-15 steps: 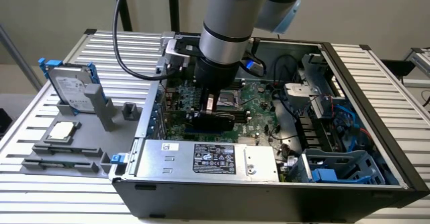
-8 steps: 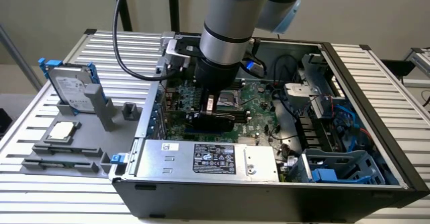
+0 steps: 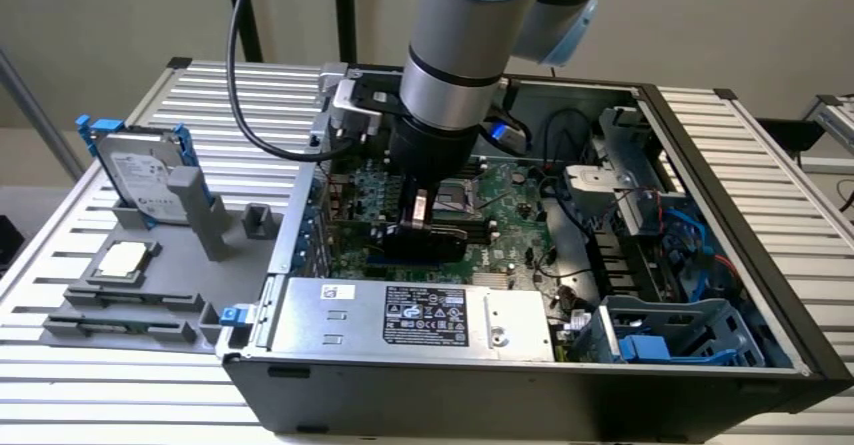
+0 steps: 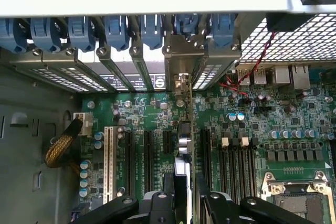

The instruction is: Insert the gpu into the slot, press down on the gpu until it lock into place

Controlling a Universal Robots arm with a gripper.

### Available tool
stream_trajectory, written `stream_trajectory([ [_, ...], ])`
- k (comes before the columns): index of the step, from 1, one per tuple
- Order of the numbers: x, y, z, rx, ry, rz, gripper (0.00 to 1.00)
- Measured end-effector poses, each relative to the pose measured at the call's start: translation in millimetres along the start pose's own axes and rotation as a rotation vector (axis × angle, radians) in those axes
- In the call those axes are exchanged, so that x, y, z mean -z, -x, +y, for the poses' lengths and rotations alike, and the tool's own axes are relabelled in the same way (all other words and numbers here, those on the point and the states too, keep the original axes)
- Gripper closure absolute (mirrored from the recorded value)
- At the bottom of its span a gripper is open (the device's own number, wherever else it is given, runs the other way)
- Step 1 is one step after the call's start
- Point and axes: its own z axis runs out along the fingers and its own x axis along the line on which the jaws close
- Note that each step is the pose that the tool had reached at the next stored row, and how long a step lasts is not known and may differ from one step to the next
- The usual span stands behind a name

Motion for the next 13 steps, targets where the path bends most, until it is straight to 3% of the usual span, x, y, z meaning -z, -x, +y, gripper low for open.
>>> stream_trajectory([
  [7,-0.1,0.0,-0.1,0.000,0.0099,0.0002,0.74],
  [13,-0.1,0.1,-0.3,0.000,0.0141,0.0003,0.74],
])
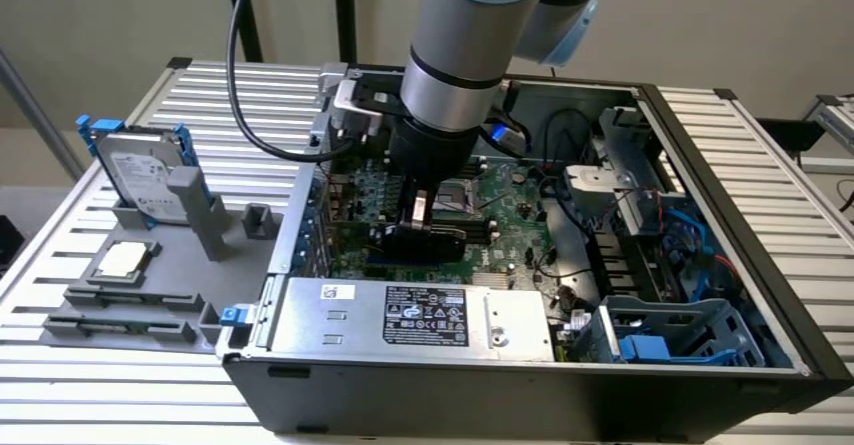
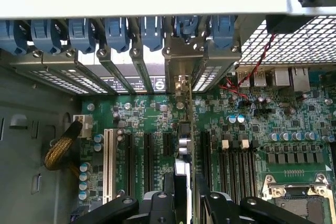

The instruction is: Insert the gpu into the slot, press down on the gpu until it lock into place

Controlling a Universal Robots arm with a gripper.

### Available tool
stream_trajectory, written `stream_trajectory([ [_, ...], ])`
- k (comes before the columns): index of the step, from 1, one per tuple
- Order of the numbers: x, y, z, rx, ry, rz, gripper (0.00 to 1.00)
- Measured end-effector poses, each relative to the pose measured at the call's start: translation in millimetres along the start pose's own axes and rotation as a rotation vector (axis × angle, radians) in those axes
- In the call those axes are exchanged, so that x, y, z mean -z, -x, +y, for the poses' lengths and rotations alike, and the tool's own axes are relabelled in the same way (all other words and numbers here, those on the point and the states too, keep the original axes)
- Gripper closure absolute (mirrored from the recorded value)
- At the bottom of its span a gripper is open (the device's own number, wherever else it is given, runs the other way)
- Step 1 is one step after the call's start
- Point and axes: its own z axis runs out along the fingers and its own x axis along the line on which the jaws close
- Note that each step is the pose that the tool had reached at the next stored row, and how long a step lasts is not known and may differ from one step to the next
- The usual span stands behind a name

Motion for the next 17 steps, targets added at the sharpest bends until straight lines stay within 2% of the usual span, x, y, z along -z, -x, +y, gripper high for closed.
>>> stream_trajectory([
  [17,3.0,2.1,0.0,0.000,0.0038,0.0002,0.74],
])
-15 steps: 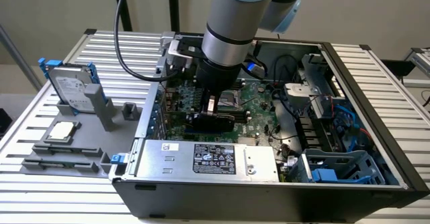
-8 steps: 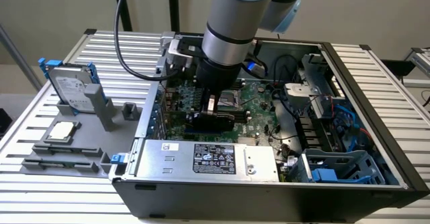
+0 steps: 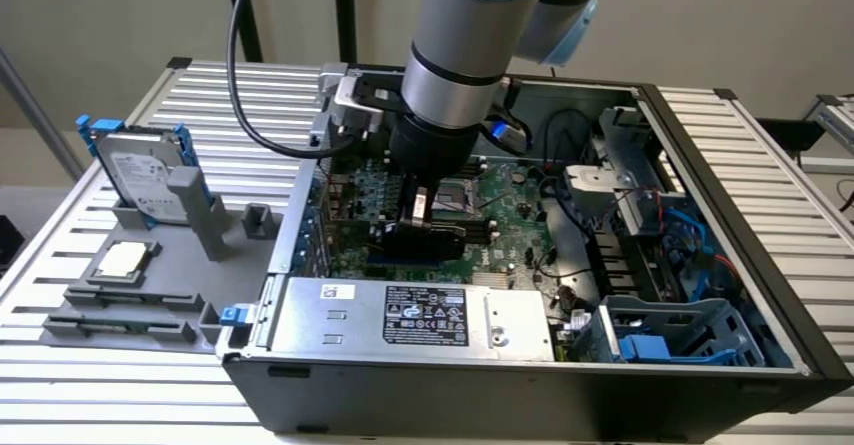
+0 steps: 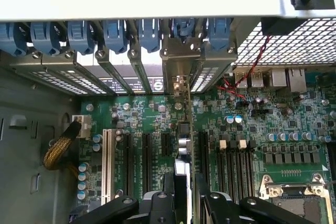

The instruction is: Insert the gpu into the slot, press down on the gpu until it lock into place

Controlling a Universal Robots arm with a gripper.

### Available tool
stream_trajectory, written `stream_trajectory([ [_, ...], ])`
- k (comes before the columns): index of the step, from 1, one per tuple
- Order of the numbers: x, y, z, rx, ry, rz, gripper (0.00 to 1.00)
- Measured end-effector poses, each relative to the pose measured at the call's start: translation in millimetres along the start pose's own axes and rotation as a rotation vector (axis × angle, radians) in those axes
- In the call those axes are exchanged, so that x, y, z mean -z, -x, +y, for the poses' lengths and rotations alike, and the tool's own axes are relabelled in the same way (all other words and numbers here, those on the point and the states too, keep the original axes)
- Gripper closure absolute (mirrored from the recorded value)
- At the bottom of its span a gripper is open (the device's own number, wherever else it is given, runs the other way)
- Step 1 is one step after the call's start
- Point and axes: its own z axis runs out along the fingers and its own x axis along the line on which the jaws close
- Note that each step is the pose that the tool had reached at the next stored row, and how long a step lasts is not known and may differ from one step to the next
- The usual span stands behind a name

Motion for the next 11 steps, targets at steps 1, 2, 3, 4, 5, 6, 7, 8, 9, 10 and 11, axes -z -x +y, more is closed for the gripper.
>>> stream_trajectory([
  [1,0.0,0.0,-0.1,0.000,0.0019,0.0001,0.74],
  [2,-0.2,0.0,-0.1,0.000,0.0036,0.0002,0.74],
  [3,-0.3,0.0,-0.2,0.000,0.0057,0.0003,0.74],
  [4,-0.5,0.0,-0.2,0.000,0.0079,0.0005,0.74],
  [5,-0.7,0.0,-0.3,0.000,0.0104,0.0006,0.74],
  [6,-0.9,-0.1,-0.5,0.000,0.0124,0.0007,0.74],
  [7,-1.2,-0.1,-0.8,0.000,0.0136,0.0008,0.74],
  [8,-1.4,-0.2,-1.2,0.000,0.0144,0.0009,0.74],
  [9,-1.7,-0.3,-1.6,0.000,0.0151,0.0011,0.74],
  [10,-1.9,-0.4,-2.0,-0.001,0.0158,0.0012,0.74],
  [11,-2.2,-0.4,-2.6,-0.001,0.0163,0.0012,0.74],
])
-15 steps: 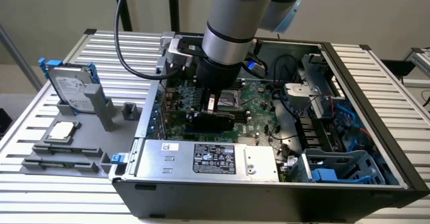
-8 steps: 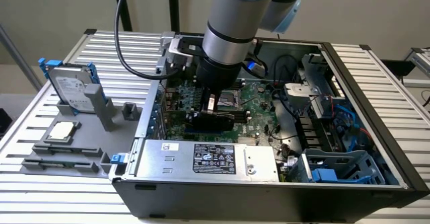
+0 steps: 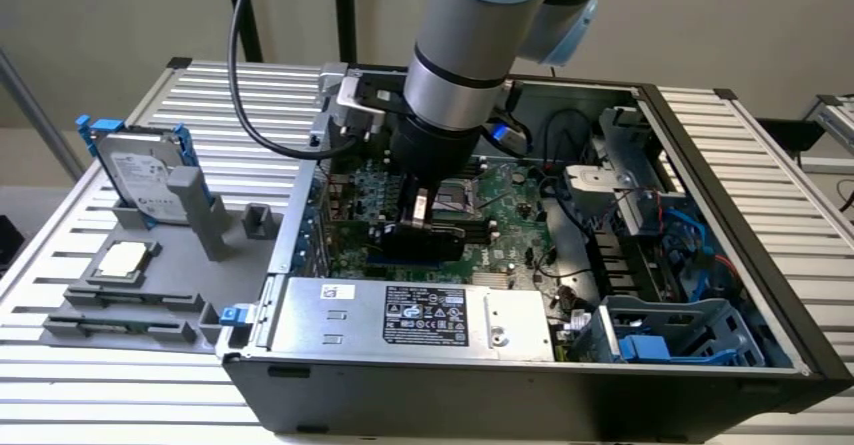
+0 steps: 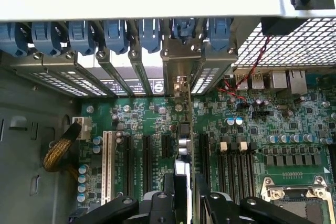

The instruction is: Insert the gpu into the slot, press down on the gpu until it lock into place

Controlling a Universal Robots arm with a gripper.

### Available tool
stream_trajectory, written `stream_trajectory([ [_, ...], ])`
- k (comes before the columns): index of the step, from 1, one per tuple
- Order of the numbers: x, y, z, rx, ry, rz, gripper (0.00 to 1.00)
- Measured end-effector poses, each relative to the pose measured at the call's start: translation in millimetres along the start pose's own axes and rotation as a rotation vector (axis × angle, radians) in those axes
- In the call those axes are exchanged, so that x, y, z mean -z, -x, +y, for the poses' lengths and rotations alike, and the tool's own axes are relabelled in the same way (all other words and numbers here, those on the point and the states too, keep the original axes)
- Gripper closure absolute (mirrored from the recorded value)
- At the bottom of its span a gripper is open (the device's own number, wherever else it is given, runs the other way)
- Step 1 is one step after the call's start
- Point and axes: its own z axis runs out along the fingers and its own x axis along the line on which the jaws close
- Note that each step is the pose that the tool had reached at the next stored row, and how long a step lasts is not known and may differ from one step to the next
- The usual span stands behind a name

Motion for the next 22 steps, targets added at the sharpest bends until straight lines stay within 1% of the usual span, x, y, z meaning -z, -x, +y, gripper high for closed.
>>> stream_trajectory([
  [6,-1.4,-0.5,-3.7,0.000,0.0035,-0.0009,0.74],
  [10,-3.0,-1.4,-4.4,0.001,0.0065,-0.0027,0.74],
  [16,-3.2,-1.7,-4.5,0.001,0.0134,-0.0037,0.74],
  [20,-1.1,-1.6,-4.2,0.001,0.0164,-0.0050,0.74],
  [22,1.3,-1.5,-3.8,0.001,0.0180,-0.0042,0.74],
])
